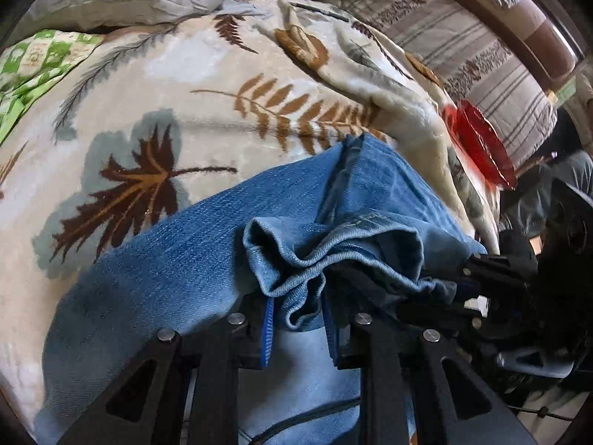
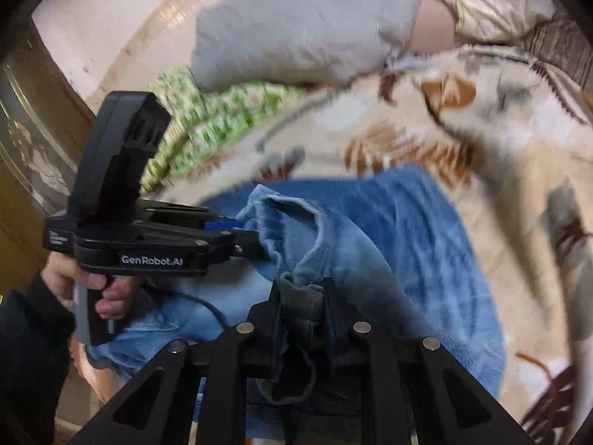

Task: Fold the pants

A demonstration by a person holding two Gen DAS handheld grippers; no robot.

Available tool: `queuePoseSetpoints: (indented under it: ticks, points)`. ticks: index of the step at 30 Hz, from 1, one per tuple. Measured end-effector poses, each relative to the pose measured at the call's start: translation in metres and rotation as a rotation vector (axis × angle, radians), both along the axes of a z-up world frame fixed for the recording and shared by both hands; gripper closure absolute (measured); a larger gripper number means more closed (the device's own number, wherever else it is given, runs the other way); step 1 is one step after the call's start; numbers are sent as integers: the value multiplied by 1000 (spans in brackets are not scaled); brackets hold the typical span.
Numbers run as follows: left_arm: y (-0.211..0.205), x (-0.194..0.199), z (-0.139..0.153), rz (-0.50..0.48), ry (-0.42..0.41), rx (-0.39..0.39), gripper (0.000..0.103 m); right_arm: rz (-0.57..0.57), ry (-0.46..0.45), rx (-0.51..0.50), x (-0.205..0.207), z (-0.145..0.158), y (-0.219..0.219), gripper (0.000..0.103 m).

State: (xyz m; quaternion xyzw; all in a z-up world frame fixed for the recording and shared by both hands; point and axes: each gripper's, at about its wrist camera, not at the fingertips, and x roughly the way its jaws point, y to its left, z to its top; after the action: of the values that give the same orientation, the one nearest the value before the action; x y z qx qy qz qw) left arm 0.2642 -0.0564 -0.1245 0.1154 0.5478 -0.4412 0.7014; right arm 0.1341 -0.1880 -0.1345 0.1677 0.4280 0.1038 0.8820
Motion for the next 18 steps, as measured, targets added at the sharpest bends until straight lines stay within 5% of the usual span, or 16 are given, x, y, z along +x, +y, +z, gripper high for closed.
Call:
queuePoseSetpoints:
  ticks: [4,6,8,9,10,18]
  points:
    - [-4,-6,7,-13,-37,35,70,13,-10,-12,-2,2,2,78]
    - [-3,-10,14,-16,-58,42,47,30,-7,34,-4,8,-2,71]
    - [3,-15,28,-3,-79,45,12,66,-30,55,-8,23,-4,47]
    - [9,-17,35,9,-91,48,10,80,-54,49,-14,31,-1,27]
    - [16,-19,46,30,-110,48,10,81,-76,27,-19,39,-1,21]
    - [73,-58,124,231,-196,-35,6,162,-185,-41,-57,93,-24,17]
